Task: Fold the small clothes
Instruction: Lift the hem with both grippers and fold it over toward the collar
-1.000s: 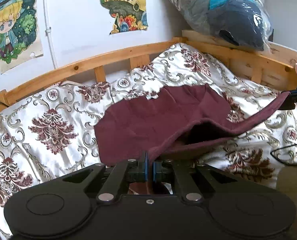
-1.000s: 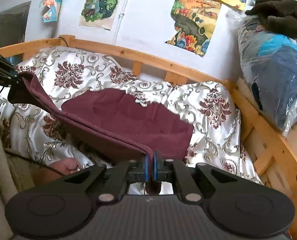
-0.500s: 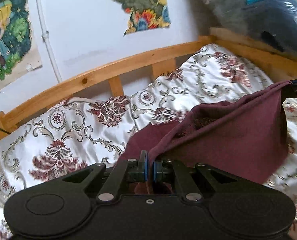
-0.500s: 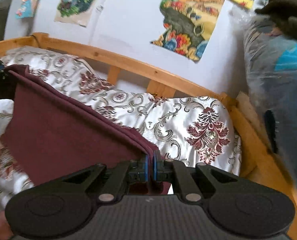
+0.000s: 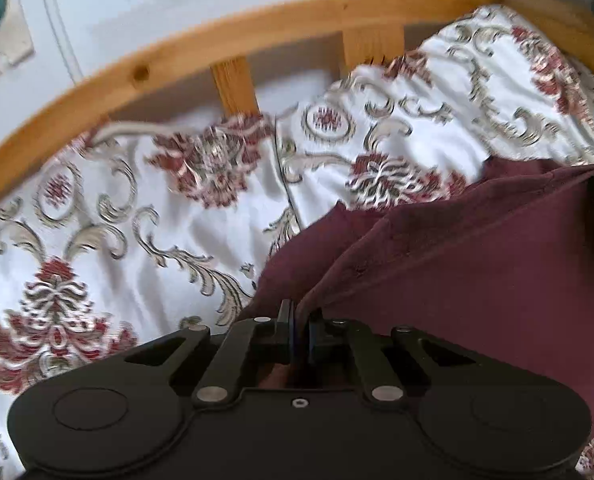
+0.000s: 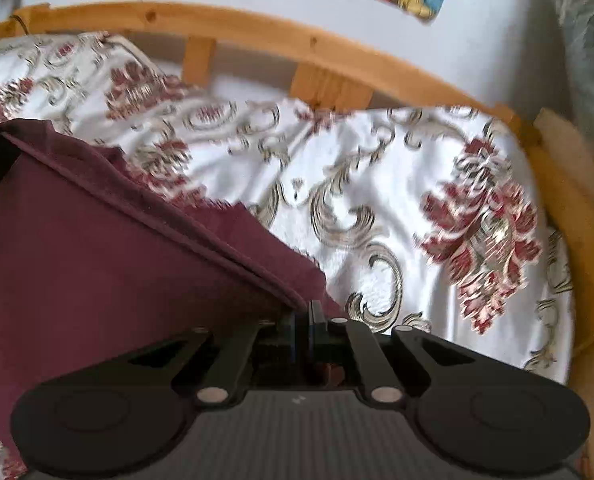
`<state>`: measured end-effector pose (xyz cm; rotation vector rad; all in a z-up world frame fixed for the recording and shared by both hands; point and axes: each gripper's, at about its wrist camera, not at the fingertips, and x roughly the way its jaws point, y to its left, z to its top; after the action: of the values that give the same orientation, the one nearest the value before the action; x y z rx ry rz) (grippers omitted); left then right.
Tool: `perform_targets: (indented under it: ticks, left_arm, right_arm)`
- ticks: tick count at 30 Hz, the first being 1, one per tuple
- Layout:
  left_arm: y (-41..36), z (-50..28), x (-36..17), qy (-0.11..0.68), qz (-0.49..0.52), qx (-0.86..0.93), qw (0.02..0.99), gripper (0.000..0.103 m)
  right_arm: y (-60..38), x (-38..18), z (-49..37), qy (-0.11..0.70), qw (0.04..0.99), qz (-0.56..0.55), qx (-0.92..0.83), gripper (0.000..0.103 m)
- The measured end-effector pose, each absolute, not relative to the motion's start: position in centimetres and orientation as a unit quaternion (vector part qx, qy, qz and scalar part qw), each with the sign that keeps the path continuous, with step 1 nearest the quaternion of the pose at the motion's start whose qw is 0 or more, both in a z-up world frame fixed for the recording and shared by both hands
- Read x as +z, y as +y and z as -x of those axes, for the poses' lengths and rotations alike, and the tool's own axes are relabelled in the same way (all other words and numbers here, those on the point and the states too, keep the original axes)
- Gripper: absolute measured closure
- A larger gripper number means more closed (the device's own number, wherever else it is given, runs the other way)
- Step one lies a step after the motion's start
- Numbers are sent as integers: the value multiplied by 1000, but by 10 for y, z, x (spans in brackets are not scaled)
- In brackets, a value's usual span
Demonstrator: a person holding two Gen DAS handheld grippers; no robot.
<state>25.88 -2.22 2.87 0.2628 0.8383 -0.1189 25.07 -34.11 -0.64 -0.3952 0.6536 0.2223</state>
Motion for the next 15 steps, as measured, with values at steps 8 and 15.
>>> perform_targets:
  ticks: [8,15]
  left_arm:
    - [-7,-284,13,433,-85,-56,896,83]
    - [8,-279,17,424,-57,-39,903,66]
  right_arm:
    - [-342,-23,-275,337,919,175,107,95]
    - [-343,-27,-282,342,920,160,100,88]
